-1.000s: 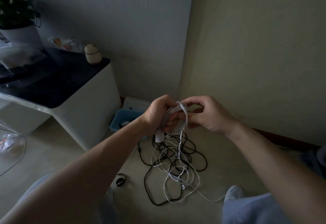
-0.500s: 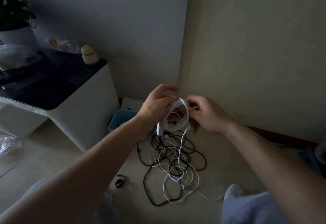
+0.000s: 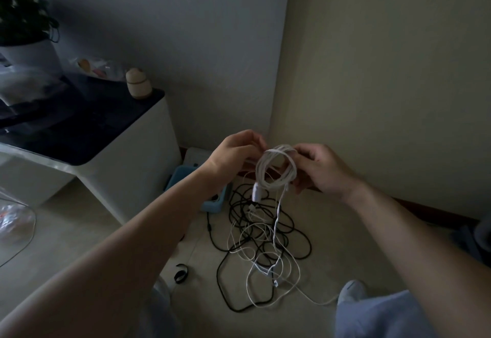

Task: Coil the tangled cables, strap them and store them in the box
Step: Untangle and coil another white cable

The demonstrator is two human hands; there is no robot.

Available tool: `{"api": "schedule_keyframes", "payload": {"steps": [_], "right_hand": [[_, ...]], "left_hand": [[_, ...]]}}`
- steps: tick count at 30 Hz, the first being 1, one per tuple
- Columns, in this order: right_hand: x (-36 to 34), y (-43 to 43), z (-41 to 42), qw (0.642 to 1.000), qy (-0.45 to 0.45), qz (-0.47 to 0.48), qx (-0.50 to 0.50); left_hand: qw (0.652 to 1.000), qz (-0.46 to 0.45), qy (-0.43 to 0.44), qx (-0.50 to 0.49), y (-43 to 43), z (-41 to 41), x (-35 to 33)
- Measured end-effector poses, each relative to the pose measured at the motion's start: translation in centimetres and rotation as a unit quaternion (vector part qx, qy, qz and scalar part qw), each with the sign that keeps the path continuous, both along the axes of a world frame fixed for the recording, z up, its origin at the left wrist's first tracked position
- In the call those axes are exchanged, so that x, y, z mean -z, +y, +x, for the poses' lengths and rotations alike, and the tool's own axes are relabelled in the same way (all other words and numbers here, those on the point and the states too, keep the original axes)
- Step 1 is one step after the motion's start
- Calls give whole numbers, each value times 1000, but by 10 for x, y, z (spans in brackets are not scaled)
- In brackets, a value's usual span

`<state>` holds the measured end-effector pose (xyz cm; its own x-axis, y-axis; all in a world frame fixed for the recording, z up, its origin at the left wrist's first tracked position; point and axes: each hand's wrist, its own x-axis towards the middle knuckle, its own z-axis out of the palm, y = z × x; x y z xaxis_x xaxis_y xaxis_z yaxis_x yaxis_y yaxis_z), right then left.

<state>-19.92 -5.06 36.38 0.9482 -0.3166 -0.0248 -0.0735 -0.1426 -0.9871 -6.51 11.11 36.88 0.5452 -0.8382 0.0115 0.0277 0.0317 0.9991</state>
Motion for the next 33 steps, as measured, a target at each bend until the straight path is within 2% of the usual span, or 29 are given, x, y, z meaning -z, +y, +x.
{"api": "schedule_keyframes", "payload": {"steps": [4, 7, 12, 16, 19, 21, 23, 26, 28, 33], "right_hand": [[2, -1, 3, 998, -17, 24, 48], [0, -3, 5, 992, -20, 98, 83], [-5, -9, 5, 971, -60, 184, 136], [-7, -7, 6, 972, -66, 149, 170], [-7, -5, 7, 968, -62, 165, 176], [-8, -5, 7, 966, -59, 182, 176], [-12, -6, 6, 966, -61, 182, 173], [-16, -7, 4, 966, -72, 185, 167], [-18, -6, 1, 966, -78, 191, 156], [-22, -8, 0, 947, -95, 254, 170]], "left_hand": [[996, -23, 68, 52, 3, 1, -1], [990, -19, 103, 91, 7, 3, -1], [991, 19, 79, 110, 7, 5, 1], [988, 89, -57, 109, 6, 5, 6], [957, 185, -204, 95, 2, 1, 13], [940, 207, -262, 74, -3, -4, 18], [952, 194, -230, 50, -5, -4, 16], [984, 169, -42, 33, -1, 2, 11], [985, 163, -10, 54, 4, 5, 11], [970, 164, -169, 53, 4, 12, 14]]}}
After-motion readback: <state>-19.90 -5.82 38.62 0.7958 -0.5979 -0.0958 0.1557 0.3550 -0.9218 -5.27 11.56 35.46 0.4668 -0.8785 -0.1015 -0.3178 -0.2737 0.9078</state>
